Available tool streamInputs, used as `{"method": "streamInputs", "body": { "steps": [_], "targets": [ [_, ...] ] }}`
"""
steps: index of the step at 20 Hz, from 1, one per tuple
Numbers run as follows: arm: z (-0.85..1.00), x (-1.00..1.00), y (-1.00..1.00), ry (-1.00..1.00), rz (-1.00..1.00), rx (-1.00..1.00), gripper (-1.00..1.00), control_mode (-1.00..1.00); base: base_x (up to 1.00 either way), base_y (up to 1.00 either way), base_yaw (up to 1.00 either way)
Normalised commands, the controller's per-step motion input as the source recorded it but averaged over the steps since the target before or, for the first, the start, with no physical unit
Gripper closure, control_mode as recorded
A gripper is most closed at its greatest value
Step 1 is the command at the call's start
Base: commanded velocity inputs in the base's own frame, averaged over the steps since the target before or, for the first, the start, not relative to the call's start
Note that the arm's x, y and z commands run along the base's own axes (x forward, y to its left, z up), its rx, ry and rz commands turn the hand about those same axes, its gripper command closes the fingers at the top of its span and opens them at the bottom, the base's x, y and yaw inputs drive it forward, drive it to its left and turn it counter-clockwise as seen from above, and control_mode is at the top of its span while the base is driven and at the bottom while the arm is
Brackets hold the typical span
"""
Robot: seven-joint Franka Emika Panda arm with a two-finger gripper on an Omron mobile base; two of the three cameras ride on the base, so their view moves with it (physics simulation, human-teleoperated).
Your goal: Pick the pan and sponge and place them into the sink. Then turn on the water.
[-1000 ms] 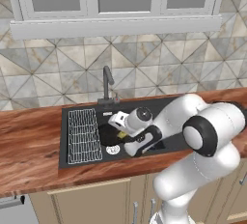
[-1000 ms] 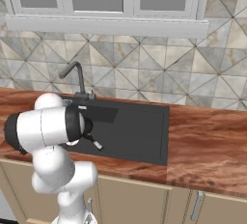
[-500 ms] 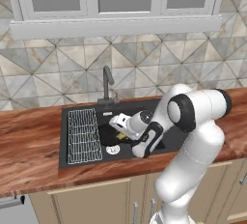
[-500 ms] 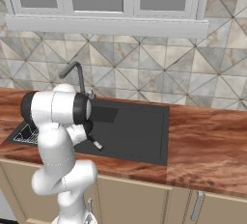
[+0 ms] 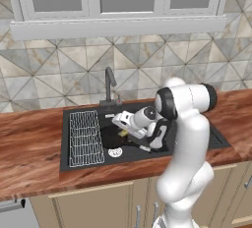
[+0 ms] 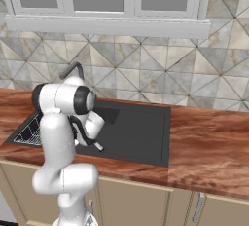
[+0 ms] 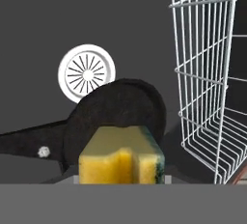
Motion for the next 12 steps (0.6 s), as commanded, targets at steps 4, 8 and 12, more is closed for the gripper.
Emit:
{"method": "streamInputs", "body": {
  "steps": [4, 8, 12],
  "targets": [
    [-0.13, 0.42, 0.08, 0.01, 0.03, 0.0, 1.0, -1.0, 0.0, 0.0, 0.0],
    [-0.24, 0.33, 0.19, 0.01, 0.02, 0.0, 1.0, -1.0, 0.0, 0.0, 0.0],
    [-0.25, 0.32, 0.2, 0.0, 0.01, 0.0, 1.0, -1.0, 0.0, 0.0, 0.0]
  ]
}}
